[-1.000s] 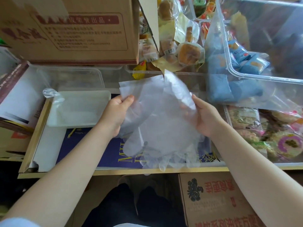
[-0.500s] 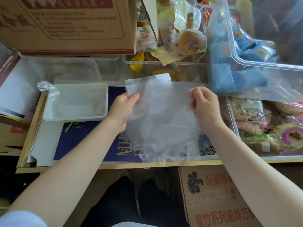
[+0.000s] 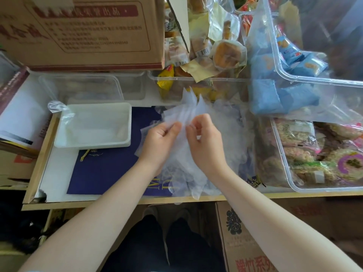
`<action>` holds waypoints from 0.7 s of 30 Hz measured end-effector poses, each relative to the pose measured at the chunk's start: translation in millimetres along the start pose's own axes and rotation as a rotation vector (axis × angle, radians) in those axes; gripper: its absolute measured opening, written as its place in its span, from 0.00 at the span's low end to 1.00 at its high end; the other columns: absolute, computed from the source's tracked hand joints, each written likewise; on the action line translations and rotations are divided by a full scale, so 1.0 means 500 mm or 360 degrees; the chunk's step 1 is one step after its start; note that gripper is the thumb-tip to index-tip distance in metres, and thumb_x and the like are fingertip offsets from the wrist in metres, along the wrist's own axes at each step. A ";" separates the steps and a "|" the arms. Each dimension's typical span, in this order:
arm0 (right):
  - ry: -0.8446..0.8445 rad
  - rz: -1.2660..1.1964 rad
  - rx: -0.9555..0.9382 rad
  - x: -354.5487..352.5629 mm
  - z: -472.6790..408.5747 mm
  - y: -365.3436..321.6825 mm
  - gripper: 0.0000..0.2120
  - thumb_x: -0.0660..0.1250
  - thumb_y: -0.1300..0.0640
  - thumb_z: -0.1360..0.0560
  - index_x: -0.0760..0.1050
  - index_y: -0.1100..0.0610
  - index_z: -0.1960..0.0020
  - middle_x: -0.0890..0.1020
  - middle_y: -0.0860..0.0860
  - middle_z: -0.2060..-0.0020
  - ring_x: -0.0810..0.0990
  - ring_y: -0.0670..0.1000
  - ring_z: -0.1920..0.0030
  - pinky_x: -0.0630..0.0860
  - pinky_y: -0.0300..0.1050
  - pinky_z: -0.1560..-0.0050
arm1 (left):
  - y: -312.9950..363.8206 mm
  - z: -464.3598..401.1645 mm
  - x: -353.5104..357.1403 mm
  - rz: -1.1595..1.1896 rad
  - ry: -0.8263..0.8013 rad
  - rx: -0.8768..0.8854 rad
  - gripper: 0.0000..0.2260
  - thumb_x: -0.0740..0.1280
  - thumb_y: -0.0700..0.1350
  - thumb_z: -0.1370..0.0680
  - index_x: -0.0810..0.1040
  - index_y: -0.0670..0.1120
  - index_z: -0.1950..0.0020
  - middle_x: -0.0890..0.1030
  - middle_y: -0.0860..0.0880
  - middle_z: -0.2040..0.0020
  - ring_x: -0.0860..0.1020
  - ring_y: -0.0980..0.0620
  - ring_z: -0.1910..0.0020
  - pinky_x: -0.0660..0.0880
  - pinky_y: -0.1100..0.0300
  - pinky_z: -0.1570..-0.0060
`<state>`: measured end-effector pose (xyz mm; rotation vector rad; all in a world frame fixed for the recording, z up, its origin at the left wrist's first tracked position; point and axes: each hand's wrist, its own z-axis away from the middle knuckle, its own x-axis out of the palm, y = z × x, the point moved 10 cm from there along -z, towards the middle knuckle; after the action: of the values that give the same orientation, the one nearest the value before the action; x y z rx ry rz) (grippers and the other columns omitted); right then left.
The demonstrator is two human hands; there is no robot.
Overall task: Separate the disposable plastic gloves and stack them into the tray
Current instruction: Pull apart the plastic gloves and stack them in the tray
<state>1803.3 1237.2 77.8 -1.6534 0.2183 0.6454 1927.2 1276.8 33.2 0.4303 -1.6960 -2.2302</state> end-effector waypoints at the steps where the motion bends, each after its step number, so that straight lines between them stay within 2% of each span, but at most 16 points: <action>1: -0.0029 -0.0019 -0.0001 0.013 0.000 0.001 0.06 0.61 0.58 0.22 0.65 0.54 0.56 0.75 0.50 0.63 0.74 0.52 0.61 0.74 0.52 0.59 | -0.007 0.006 0.007 -0.0002 -0.0043 -0.0016 0.05 0.64 0.47 0.21 0.80 0.52 0.51 0.81 0.58 0.59 0.76 0.65 0.60 0.71 0.70 0.58; 4: -0.0106 -0.0176 0.0048 0.032 0.002 0.006 0.02 0.61 0.56 0.22 0.68 0.53 0.53 0.78 0.52 0.58 0.77 0.51 0.58 0.76 0.48 0.57 | -0.019 0.016 0.004 0.0020 -0.0067 -0.0103 0.08 0.61 0.48 0.20 0.80 0.52 0.48 0.82 0.58 0.59 0.78 0.65 0.59 0.72 0.72 0.62; 5: -0.0142 -0.0259 0.0073 0.037 0.005 0.009 0.02 0.60 0.54 0.22 0.70 0.52 0.52 0.78 0.51 0.57 0.78 0.51 0.57 0.77 0.50 0.55 | -0.022 0.020 0.004 0.0090 -0.0096 -0.0148 0.09 0.60 0.48 0.19 0.80 0.51 0.47 0.82 0.58 0.58 0.79 0.64 0.57 0.72 0.72 0.62; 7: -0.0201 -0.0360 0.0081 0.040 0.012 0.009 0.07 0.56 0.51 0.22 0.72 0.49 0.54 0.77 0.47 0.58 0.78 0.53 0.54 0.77 0.57 0.51 | -0.023 0.026 0.012 0.0207 -0.0216 -0.0181 0.11 0.59 0.53 0.20 0.79 0.51 0.45 0.83 0.57 0.56 0.80 0.63 0.55 0.74 0.71 0.58; 10: -0.0249 -0.0347 0.0025 0.036 0.017 0.004 0.17 0.52 0.52 0.24 0.76 0.58 0.50 0.76 0.47 0.58 0.77 0.54 0.51 0.75 0.61 0.48 | -0.021 0.034 0.021 0.0095 -0.0373 -0.0112 0.18 0.68 0.60 0.27 0.78 0.52 0.42 0.84 0.53 0.50 0.80 0.56 0.47 0.76 0.61 0.48; 12: -0.0294 -0.0302 0.0041 0.036 0.020 0.009 0.19 0.52 0.53 0.26 0.76 0.59 0.44 0.76 0.48 0.55 0.76 0.50 0.49 0.74 0.58 0.45 | -0.020 0.034 0.019 -0.0004 -0.0365 -0.0087 0.19 0.72 0.56 0.30 0.78 0.52 0.42 0.83 0.53 0.49 0.80 0.56 0.45 0.75 0.59 0.45; 16: -0.0463 -0.0355 0.0029 0.045 0.036 0.015 0.22 0.52 0.58 0.27 0.73 0.57 0.35 0.76 0.47 0.46 0.76 0.50 0.42 0.74 0.55 0.40 | -0.014 0.028 0.012 -0.0015 -0.0371 -0.0037 0.15 0.70 0.45 0.26 0.76 0.50 0.40 0.83 0.54 0.47 0.79 0.59 0.45 0.75 0.68 0.49; 21: -0.0666 -0.0537 0.0125 0.066 0.057 0.021 0.23 0.54 0.61 0.25 0.68 0.55 0.31 0.72 0.50 0.37 0.74 0.50 0.36 0.72 0.55 0.36 | -0.013 0.031 0.014 -0.0147 -0.0446 0.0006 0.19 0.71 0.45 0.26 0.73 0.50 0.37 0.81 0.53 0.45 0.79 0.59 0.45 0.75 0.70 0.52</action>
<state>1817.3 1269.3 49.9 -1.3998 -0.3279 0.6954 1914.0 1288.9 30.4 0.2070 -1.8496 -2.4498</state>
